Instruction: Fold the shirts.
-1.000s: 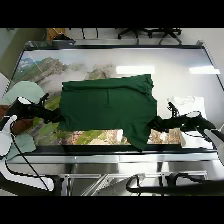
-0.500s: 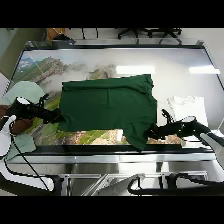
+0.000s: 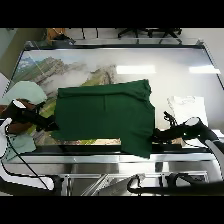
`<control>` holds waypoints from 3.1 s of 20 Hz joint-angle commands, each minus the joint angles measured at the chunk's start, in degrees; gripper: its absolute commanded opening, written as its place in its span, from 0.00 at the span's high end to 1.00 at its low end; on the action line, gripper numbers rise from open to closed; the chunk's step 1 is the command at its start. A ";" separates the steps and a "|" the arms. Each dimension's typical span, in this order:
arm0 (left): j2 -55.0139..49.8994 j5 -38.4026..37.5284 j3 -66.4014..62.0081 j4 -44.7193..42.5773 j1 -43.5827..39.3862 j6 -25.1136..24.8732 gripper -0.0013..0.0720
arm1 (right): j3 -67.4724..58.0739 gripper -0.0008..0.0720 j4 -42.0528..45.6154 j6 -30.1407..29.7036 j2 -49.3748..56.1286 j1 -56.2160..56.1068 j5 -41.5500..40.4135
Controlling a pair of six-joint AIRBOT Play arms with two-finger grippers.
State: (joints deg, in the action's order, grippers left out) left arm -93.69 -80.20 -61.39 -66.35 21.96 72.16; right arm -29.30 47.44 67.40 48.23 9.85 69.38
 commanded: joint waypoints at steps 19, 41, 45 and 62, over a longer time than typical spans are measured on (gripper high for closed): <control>-12.59 3.43 -34.86 1.99 -9.66 7.54 0.96 | -48.04 0.96 -16.70 -21.00 33.79 -2.64 -14.38; -19.32 -5.81 -53.75 7.76 -9.77 10.45 0.04 | -48.72 0.36 -9.38 -20.33 42.07 -2.34 -12.39; -19.32 -4.57 -53.75 21.94 -13.14 7.43 0.85 | -49.16 0.96 -12.76 -23.52 42.38 -3.58 -11.23; -33.64 28.24 -53.77 10.97 -61.16 18.84 0.96 | -70.77 0.97 -12.76 -14.23 20.68 13.73 18.78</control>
State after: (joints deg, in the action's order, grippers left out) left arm -125.82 -61.36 -115.13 -55.07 -32.75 87.68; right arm -94.87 34.85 51.05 70.96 21.17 82.78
